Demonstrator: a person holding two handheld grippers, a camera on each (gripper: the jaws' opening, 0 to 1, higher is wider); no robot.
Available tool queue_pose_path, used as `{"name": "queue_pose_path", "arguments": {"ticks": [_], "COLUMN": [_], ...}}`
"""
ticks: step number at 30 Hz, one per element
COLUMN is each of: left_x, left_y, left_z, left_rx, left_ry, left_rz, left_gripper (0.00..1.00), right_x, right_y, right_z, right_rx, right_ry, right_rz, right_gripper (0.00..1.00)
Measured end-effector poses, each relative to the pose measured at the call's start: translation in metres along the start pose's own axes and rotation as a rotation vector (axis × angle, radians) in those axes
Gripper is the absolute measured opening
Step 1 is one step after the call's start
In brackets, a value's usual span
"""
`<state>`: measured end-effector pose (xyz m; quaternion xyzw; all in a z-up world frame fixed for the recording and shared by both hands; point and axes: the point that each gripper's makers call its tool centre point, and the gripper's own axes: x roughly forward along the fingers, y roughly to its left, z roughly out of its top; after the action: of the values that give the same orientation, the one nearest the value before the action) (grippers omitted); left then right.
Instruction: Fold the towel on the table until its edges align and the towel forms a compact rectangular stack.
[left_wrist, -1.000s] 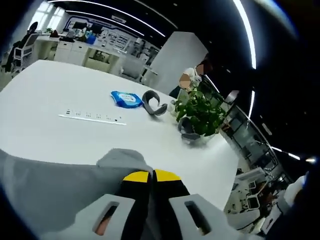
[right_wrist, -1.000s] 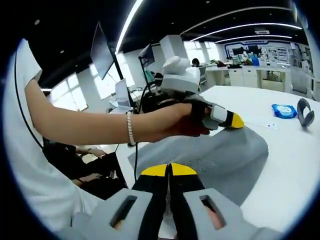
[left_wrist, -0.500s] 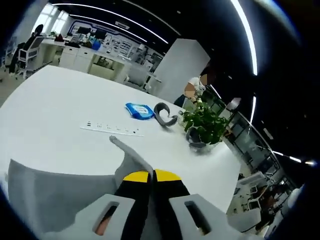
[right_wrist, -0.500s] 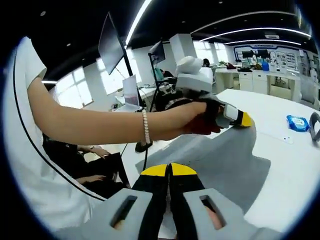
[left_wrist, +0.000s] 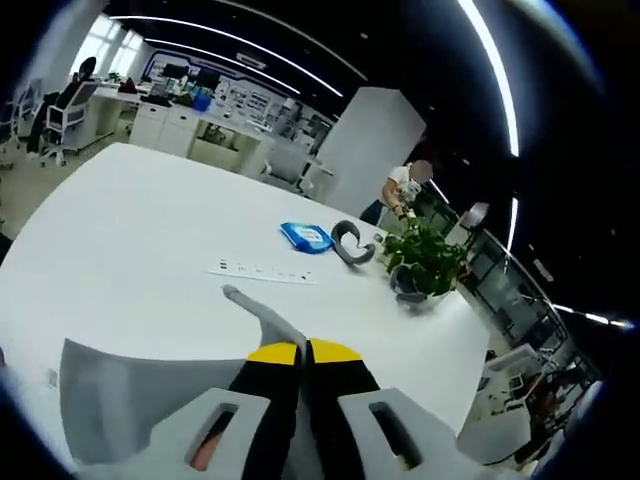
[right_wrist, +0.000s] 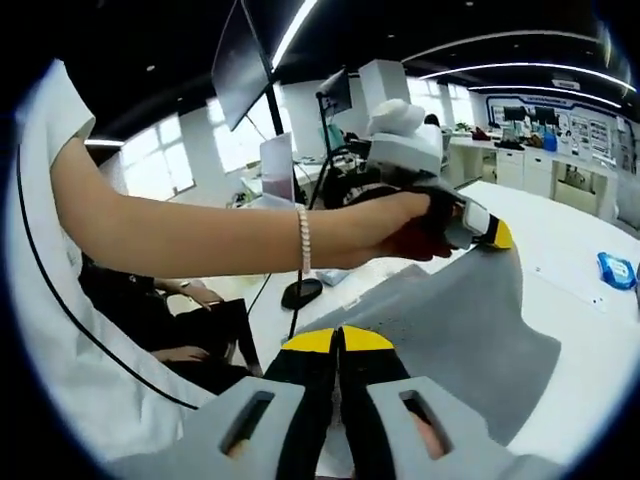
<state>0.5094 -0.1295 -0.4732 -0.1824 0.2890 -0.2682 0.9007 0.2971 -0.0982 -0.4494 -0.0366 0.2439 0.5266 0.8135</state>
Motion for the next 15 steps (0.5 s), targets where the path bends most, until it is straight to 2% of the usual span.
{"name": "queue_pose_path", "arguments": {"ticks": [8,15], "left_x": [-0.012,-0.026], "left_y": [0.033,0.064], "left_z": [-0.002,-0.003], "left_rx": [0.017,0.031], "left_ry": [-0.001,-0.001], "left_rz": [0.015,0.031], "left_gripper": [0.02,0.02], "right_x": [0.037,0.068], "right_y": [0.012,0.023], "right_z": [-0.007,-0.003], "right_rx": [-0.015,-0.044], "right_ry": [0.053,0.081], "right_rz": [0.032,0.074], "right_gripper": [0.00,0.00]}}
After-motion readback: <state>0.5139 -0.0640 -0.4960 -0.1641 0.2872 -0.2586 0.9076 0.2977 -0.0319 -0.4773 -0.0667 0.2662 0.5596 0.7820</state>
